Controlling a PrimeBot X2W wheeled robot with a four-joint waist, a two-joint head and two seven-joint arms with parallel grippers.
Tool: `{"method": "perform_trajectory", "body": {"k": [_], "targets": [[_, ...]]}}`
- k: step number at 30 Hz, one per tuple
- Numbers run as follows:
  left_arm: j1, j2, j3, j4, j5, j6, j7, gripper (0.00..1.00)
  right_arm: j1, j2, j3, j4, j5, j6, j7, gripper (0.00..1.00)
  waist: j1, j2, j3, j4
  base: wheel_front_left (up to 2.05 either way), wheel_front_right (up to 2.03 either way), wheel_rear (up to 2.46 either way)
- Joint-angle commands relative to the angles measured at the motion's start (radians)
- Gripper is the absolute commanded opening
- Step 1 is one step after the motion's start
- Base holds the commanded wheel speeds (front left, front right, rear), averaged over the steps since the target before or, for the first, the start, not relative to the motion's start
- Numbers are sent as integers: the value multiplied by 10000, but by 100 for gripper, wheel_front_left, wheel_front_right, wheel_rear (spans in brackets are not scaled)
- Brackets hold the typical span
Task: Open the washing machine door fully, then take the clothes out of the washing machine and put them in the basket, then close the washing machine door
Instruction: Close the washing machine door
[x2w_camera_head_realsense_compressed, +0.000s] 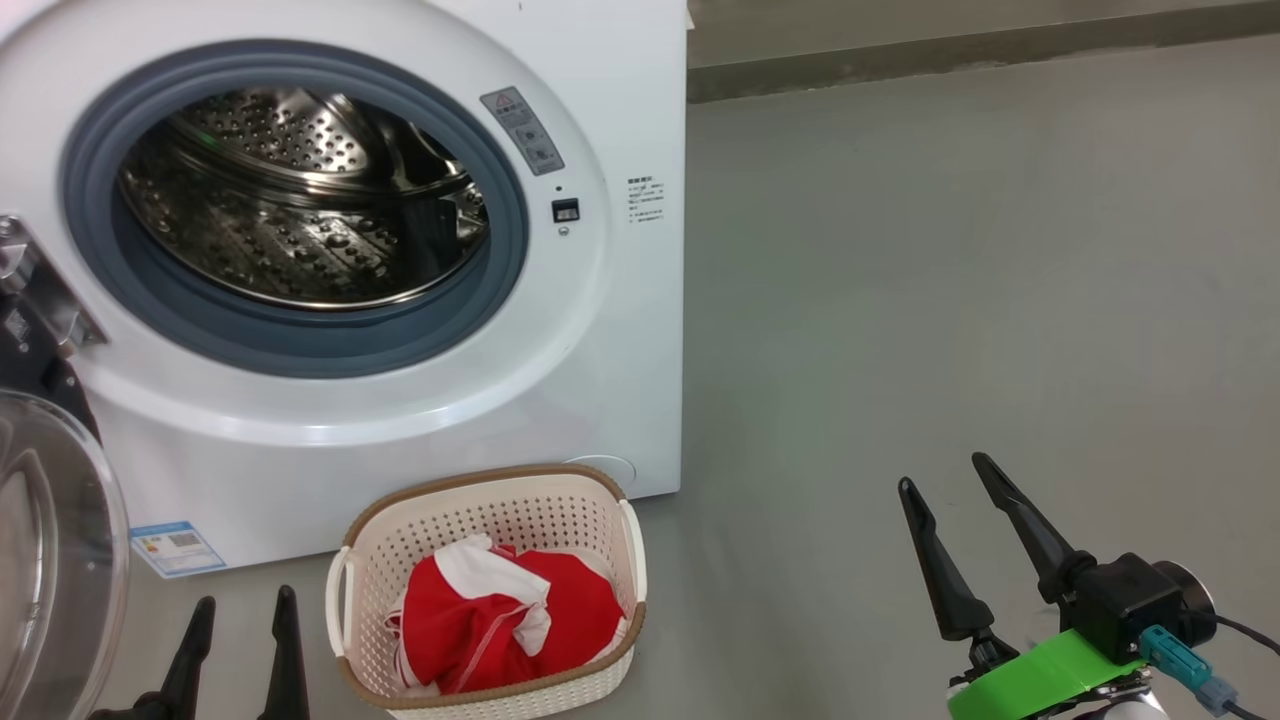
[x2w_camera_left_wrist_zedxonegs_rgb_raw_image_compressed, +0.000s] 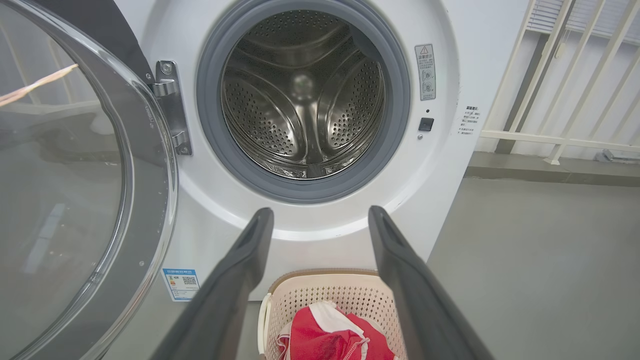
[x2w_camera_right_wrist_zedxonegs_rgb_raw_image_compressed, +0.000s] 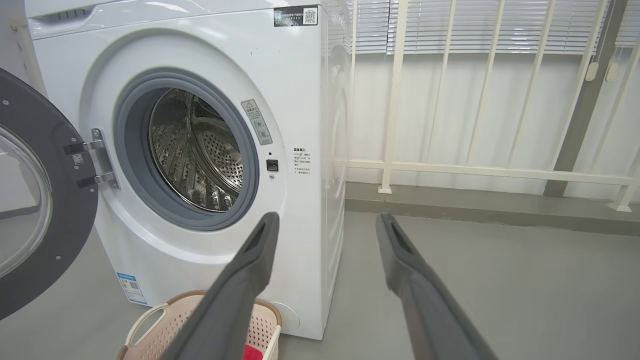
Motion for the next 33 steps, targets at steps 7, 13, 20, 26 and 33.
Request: {"method": "perform_trajectory", "body": {"k": [7,13,20,26,33], "targets": [[-503,54,243,-235,142,91,-122,100,-113,-133,312,-203,34,48,-63,100,0,0,-23,497,0,0,0],[-451,46,184,-406,173,119,-122,100,-95,-157,387,-221,62,48,-63,100,0,0,-14,1055,0,0,0],[-444,41,112,-612,137,163,-122,100,-156,-154,506,-277,103,48,-63,100,0,0,-46,1995,0,0,0],[-420,39,2,-829,183,235,-122,100,-188,-129,602,-314,123,48,-63,100,0,0,-134,2820,0,0,0],[-378,53,-131,-969,283,356,-122,100,-282,-33,745,-354,142,48,-63,100,0,0,-143,3766,0,0,0]]}}
